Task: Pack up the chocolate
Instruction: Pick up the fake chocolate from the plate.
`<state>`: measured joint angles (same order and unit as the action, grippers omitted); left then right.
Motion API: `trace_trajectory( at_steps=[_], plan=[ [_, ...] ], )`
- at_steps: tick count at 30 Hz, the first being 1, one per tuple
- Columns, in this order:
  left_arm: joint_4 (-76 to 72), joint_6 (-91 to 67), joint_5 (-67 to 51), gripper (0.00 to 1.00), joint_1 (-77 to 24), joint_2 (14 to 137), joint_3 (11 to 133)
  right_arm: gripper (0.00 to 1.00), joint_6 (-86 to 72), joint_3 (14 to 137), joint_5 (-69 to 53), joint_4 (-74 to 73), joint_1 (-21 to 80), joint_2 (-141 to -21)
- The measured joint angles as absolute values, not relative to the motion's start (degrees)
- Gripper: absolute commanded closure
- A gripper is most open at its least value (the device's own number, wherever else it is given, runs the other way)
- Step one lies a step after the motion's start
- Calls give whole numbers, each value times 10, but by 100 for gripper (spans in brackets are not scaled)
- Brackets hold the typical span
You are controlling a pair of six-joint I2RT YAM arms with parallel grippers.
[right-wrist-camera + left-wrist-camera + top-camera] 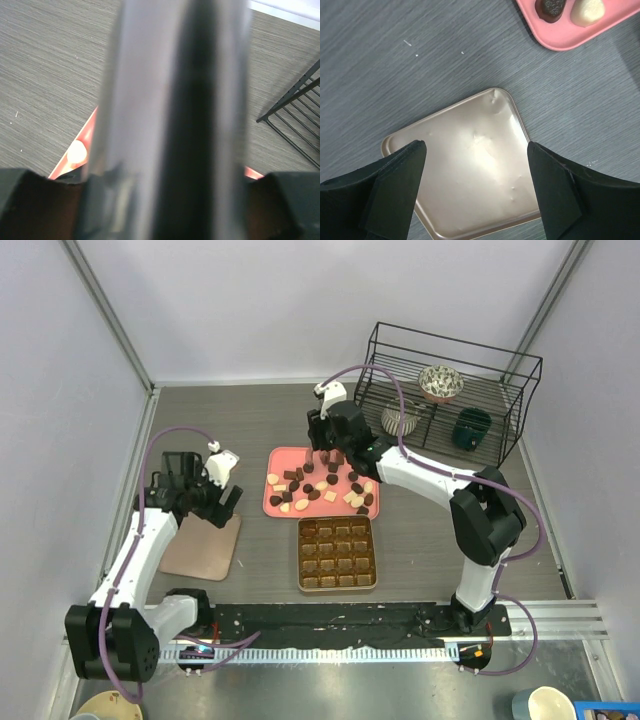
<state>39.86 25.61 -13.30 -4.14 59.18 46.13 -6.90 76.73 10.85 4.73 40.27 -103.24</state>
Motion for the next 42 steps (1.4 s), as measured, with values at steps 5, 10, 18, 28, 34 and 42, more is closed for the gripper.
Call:
trace_trajectory(
  at_steps=[5, 10, 18, 28, 34, 42],
  plan=[
    [399, 251, -145, 12, -26, 623, 461, 51, -75, 776, 104, 51, 403, -1048],
    [395, 243, -146, 12, -25, 623, 461, 51, -80, 783, 103, 60, 402, -1066],
    [390, 239, -147, 12, -25, 620, 455, 51, -79, 801, 104, 63, 402, -1095],
    [385, 239, -146, 14, -25, 595, 427, 59, -79, 811, 103, 63, 403, -1103],
    [383, 239, -146, 14, -25, 593, 418, 60, -78, 811, 103, 63, 403, -1103],
    [379, 239, -146, 15, -25, 583, 409, 72, -75, 811, 101, 63, 403, -1103]
  ],
)
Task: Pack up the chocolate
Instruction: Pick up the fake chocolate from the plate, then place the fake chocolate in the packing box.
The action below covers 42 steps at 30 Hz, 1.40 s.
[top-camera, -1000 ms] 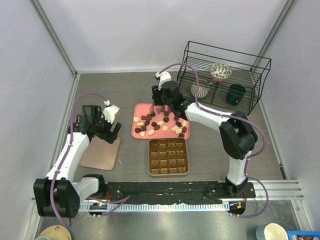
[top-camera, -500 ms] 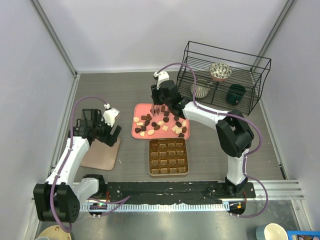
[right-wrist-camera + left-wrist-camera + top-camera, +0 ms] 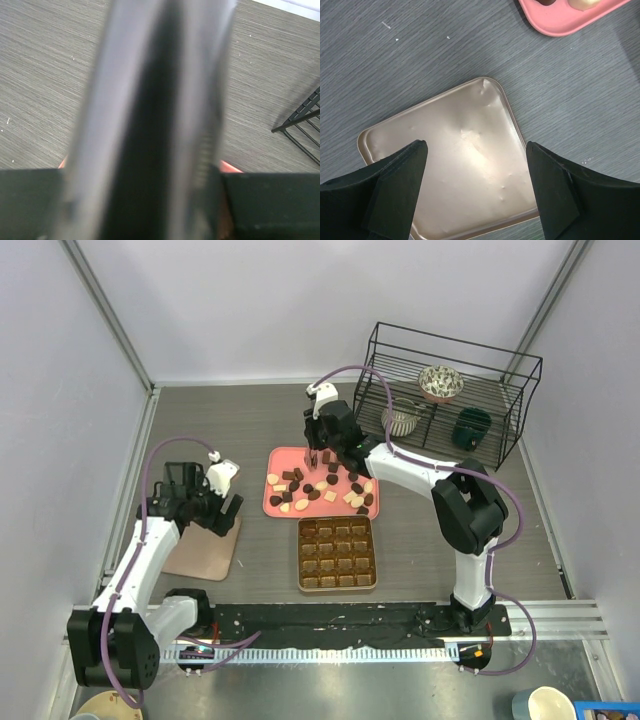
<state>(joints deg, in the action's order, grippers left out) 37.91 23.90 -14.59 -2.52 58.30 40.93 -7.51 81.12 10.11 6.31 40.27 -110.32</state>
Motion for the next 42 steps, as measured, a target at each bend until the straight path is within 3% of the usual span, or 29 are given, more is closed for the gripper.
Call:
trace_trajectory(
  at_steps=[10, 21, 26, 36, 42],
  plan=[
    [380, 239, -144, 18, -25, 582, 404, 73, -42, 802, 115, 32, 420, -1066],
    [380, 239, -125, 21, -25, 582, 404, 73, -40, 672, 167, -57, 542, -763],
    [380, 232, -117, 20, -25, 583, 403, 72, -75, 615, 180, -104, 578, -677],
    [380, 222, -108, 13, -25, 592, 400, 72, -109, 564, 186, -148, 593, -659],
    [379, 215, -105, 3, -25, 591, 399, 63, -109, 564, 185, -143, 593, -677]
  ],
)
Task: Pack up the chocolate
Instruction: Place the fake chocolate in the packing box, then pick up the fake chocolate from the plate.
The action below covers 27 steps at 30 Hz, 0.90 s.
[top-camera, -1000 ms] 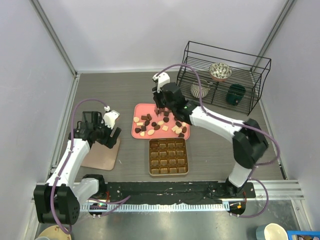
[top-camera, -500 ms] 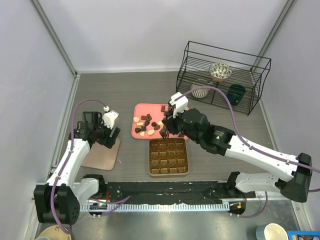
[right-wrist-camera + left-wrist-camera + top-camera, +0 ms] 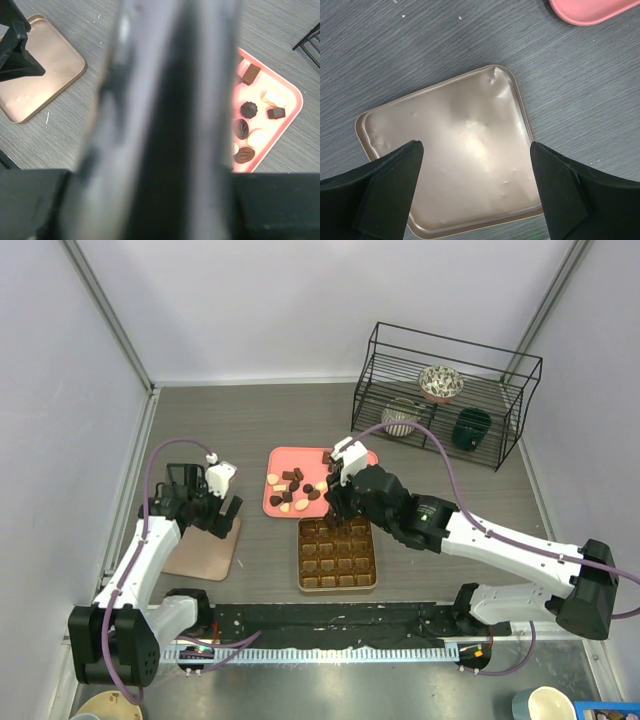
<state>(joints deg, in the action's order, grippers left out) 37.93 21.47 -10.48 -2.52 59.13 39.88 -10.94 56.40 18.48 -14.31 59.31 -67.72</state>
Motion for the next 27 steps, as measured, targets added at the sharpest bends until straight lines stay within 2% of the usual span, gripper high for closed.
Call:
trace_trajectory(
  at_steps=[2, 6, 18, 27],
  plan=[
    [380, 214, -105, 1, -25, 590, 398, 58, -110, 564, 183, -139, 593, -686],
    [379, 214, -105, 0, -25, 586, 397, 56, -112, 564, 181, -133, 594, -701],
    [379, 214, -103, 0, -25, 576, 393, 58, -107, 573, 183, -121, 594, -709],
    [379, 214, -94, 0, -25, 575, 392, 59, -60, 684, 196, -70, 582, -796]
  ],
)
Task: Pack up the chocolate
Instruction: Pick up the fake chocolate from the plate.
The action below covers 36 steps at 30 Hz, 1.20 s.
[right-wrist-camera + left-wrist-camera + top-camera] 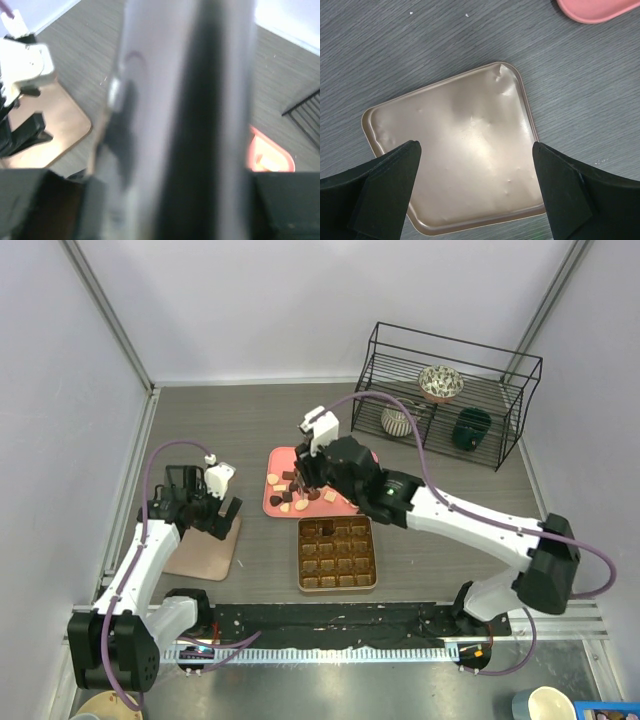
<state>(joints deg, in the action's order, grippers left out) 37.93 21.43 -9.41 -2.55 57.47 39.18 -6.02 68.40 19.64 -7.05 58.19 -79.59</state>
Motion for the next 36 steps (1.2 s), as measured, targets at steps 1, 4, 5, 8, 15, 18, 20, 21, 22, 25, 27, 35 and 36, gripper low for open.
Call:
trace_trajectory(
  at_steps=[1, 4, 5, 8, 15, 18, 20, 21, 22, 25, 27, 35, 36],
  plan=[
    [379, 214, -92, 0, -25, 575, 392, 59, -56, 698, 193, -62, 576, -814],
    [379, 214, -88, 0, -25, 575, 392, 58, -44, 739, 181, -44, 550, -875],
    [379, 214, -86, 0, -25, 575, 392, 57, -42, 750, 178, -40, 543, -892],
    [379, 215, -84, 0, -25, 575, 392, 57, -33, 779, 169, -27, 514, -950],
    [376, 215, -80, 0, -25, 575, 392, 57, -29, 821, 149, -13, 472, -1038],
    [375, 215, -80, 0, -25, 575, 392, 57, -29, 835, 144, -11, 465, -1057],
    [375, 215, -80, 0, -25, 575, 391, 57, -30, 841, 140, -6, 463, -1067],
    [373, 215, -80, 0, -25, 575, 390, 57, -30, 843, 138, -3, 462, -1070],
    [373, 215, -80, 0, -25, 575, 390, 57, -31, 844, 136, -1, 460, -1072],
    [371, 216, -79, 0, -25, 574, 387, 57, -33, 847, 131, 3, 457, -1080],
    [371, 217, -79, 0, -25, 573, 385, 57, -34, 848, 129, 6, 456, -1085],
    [371, 218, -75, 0, -25, 572, 384, 57, -44, 848, 127, 30, 452, -1103],
    [371, 218, -75, 0, -25, 571, 384, 57, -45, 848, 127, 30, 451, -1104]
  ],
)
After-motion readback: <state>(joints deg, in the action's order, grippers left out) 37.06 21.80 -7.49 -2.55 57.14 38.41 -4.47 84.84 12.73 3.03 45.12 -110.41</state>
